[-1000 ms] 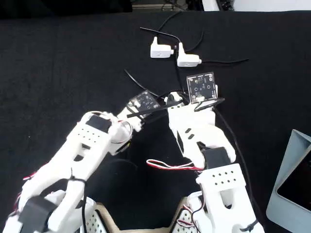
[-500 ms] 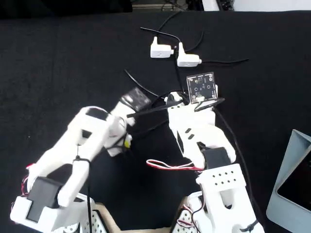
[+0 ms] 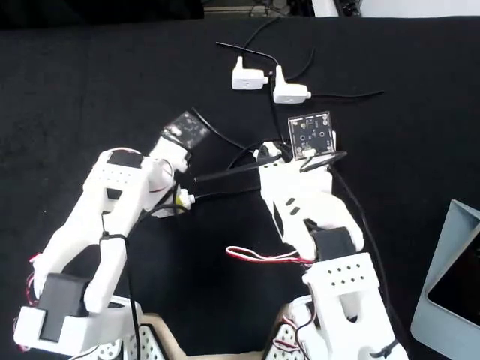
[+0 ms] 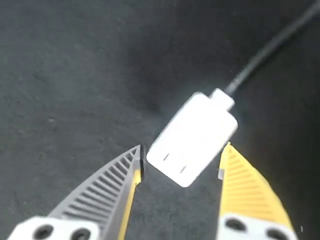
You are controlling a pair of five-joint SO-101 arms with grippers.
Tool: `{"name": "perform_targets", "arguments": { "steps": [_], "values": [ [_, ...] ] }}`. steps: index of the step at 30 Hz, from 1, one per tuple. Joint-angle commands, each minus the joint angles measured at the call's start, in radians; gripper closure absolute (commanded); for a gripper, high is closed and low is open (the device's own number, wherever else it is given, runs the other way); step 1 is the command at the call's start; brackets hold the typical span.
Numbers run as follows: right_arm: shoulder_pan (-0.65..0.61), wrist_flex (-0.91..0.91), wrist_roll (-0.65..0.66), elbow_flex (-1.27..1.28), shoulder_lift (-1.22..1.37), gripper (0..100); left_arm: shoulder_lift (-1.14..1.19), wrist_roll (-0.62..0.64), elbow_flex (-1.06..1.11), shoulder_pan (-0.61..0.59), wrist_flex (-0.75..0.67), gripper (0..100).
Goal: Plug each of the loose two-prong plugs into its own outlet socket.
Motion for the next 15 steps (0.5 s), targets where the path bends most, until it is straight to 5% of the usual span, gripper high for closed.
{"name": "perform_targets", "arguments": {
  "steps": [1, 7, 15],
  "values": [
    [0.009, -0.017, 0.006, -0.005, -0.018, 98.5, -0.017, -0.101, -0.05, 0.033, 0.034, 75],
    [0.009, -0.017, 0.006, -0.005, -0.018, 98.5, 0.055, -0.232, -0.05, 0.038, -0.021, 75],
    [0.009, -0.017, 0.006, -0.004, -0.018, 98.5, 0.193, -0.155, -0.071, 0.071, -0.097, 87]
  ]
}}
